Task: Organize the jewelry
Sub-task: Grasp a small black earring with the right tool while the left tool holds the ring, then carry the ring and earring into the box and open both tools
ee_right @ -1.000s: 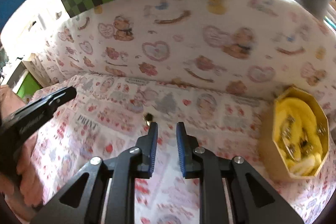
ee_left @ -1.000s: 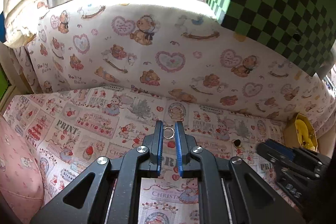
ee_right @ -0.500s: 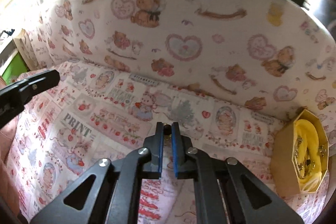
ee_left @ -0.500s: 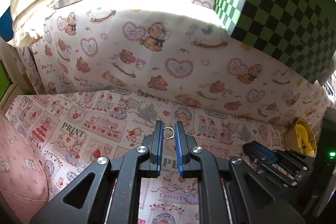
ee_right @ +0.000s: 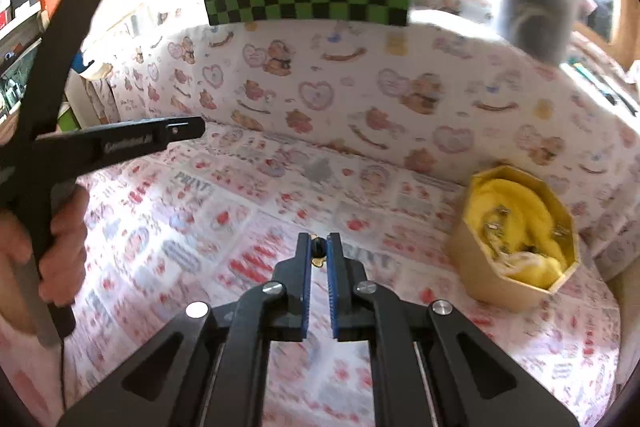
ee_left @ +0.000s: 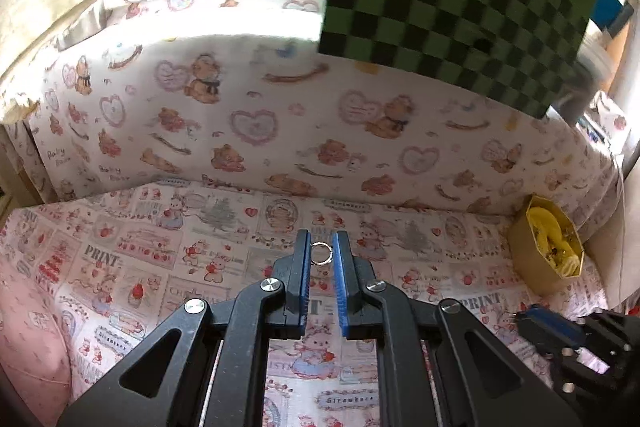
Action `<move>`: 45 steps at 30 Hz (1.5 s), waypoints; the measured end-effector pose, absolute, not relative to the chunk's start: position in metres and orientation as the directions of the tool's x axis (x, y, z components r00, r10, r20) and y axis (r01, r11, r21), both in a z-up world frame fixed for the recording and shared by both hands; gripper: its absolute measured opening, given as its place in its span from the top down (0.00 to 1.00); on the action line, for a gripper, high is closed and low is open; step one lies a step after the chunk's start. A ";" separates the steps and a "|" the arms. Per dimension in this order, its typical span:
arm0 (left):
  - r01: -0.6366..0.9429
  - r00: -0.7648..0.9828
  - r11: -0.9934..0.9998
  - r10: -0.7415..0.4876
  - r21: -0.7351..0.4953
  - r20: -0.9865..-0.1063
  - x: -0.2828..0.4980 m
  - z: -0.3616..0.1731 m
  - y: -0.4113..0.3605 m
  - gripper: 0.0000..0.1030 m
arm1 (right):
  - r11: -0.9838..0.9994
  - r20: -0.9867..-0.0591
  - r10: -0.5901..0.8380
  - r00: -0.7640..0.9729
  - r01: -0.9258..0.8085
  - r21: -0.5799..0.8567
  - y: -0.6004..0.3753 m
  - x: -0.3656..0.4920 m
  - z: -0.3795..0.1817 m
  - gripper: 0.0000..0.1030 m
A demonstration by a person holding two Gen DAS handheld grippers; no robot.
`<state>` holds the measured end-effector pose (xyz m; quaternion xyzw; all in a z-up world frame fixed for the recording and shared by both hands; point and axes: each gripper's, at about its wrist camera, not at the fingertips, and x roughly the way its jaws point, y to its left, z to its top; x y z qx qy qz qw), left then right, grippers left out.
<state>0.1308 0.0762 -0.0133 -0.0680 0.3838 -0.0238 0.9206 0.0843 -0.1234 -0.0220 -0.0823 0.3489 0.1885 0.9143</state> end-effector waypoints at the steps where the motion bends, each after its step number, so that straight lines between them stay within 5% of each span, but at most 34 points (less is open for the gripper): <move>1: -0.004 0.711 0.992 -0.084 -0.123 -0.699 0.130 -0.013 0.072 0.90 | 0.917 -0.659 0.287 0.695 -0.399 -0.022 -0.125 0.084 -0.020 0.94; 9: 0.028 0.730 0.998 -0.058 -0.055 -0.681 0.127 -0.020 0.043 0.90 | 0.934 -0.581 0.338 0.741 -0.339 0.111 -0.176 0.088 -0.016 0.94; 20: 0.044 0.772 0.999 -0.044 -0.016 -0.634 0.110 -0.016 0.015 0.90 | 0.960 -0.498 0.258 0.828 -0.276 0.039 -0.212 0.089 -0.002 0.94; 28: 0.143 0.761 0.990 -0.112 -0.004 -0.639 0.104 0.014 -0.039 0.90 | 0.900 -0.453 0.411 0.791 -0.272 0.341 -0.284 0.106 0.010 0.93; 33: 0.182 0.736 0.983 -0.129 0.011 -0.664 0.121 0.015 -0.083 0.90 | 0.811 -0.464 0.497 0.733 -0.202 0.549 -0.324 0.131 -0.008 0.93; 45: 0.318 0.628 0.945 -0.270 -0.076 -0.730 0.147 0.006 -0.146 0.90 | 0.854 -0.592 0.428 0.683 -0.092 0.512 -0.329 0.145 -0.026 0.93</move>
